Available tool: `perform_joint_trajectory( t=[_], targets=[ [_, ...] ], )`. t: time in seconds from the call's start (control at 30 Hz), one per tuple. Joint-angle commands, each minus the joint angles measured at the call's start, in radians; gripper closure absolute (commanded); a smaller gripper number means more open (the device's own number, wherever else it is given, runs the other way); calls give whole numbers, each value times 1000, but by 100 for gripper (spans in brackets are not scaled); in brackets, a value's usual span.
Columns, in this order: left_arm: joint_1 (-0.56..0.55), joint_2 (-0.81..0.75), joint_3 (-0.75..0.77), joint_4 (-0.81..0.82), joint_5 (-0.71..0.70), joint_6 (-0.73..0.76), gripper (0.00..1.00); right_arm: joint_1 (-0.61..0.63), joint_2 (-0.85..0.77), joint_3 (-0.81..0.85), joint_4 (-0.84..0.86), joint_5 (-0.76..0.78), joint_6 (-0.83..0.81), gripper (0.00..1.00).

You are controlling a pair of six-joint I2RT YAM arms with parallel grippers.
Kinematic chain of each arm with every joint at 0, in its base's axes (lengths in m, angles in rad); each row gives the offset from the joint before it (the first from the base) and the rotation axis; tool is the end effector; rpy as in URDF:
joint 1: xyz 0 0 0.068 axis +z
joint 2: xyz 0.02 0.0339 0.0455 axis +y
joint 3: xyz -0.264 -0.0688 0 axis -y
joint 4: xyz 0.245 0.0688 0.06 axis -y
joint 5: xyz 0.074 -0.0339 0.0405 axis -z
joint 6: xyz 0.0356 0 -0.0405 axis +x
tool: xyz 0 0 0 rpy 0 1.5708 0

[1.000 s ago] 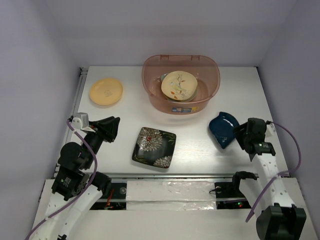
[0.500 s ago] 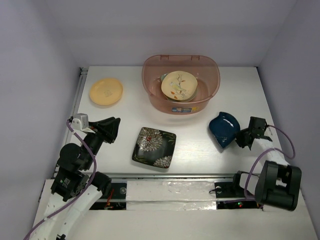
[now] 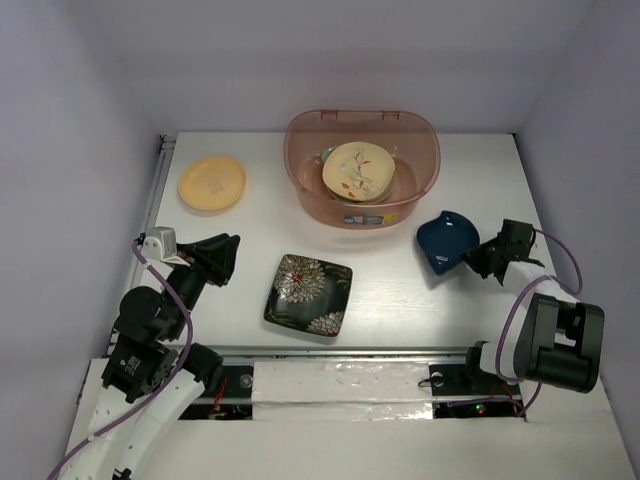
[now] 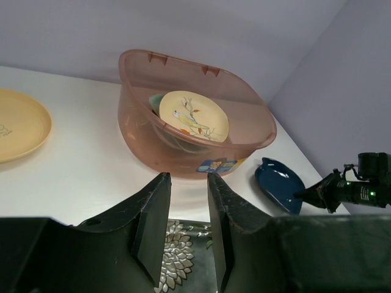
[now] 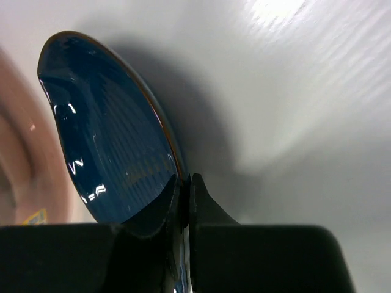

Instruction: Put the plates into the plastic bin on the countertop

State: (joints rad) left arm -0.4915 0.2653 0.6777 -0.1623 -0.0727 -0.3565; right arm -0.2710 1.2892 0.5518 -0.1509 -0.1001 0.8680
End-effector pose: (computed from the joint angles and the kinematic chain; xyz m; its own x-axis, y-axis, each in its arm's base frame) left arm 0.0645 -0.0316 0.3630 0.0619 -0.4279 -0.9017 0.4591 0.8144 -0.3550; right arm 0.2296 -0.0601 0.1619 -0.3264 0.8787 -0.3485 0.7034 0.4720 0.5314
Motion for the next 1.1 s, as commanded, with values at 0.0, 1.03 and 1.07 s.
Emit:
perform_joint_trajectory(
  t=[0.0,1.03,1.07],
  targets=[
    [-5,-1,-4,33,-9,7,72,-7,-10,-1,31,17,-18,100],
    [85,167,-12,40,-1,10,73,384,36,801,250,-154,-104,100],
    [94,184,-12,40,-1,8,73,385,118,821,261,-180,-100,100]
  ],
)
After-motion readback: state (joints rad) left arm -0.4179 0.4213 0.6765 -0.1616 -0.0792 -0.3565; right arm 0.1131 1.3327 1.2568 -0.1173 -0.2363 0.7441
